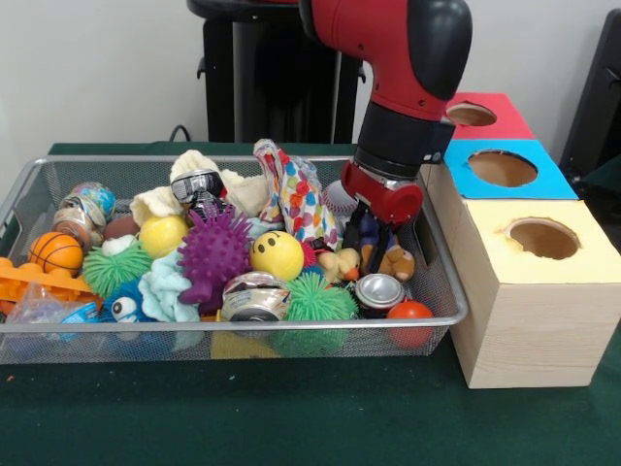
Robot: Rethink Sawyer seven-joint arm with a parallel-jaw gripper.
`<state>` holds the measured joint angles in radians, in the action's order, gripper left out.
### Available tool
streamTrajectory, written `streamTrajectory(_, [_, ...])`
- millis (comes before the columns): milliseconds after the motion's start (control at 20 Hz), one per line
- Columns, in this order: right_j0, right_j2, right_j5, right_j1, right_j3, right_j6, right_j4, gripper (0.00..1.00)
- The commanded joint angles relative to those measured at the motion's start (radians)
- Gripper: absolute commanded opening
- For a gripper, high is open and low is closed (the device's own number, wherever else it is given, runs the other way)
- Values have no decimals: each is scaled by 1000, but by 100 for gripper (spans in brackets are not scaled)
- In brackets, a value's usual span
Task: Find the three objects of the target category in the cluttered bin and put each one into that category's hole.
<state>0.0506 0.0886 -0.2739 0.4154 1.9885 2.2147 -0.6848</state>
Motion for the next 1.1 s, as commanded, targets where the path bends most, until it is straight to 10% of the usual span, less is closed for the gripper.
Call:
streamTrajectory(50, [-16, -208, 99, -35, -27, 188, 57, 100])
streamTrajectory(1100, [-18, -264, 16, -53, -24, 264, 49, 100])
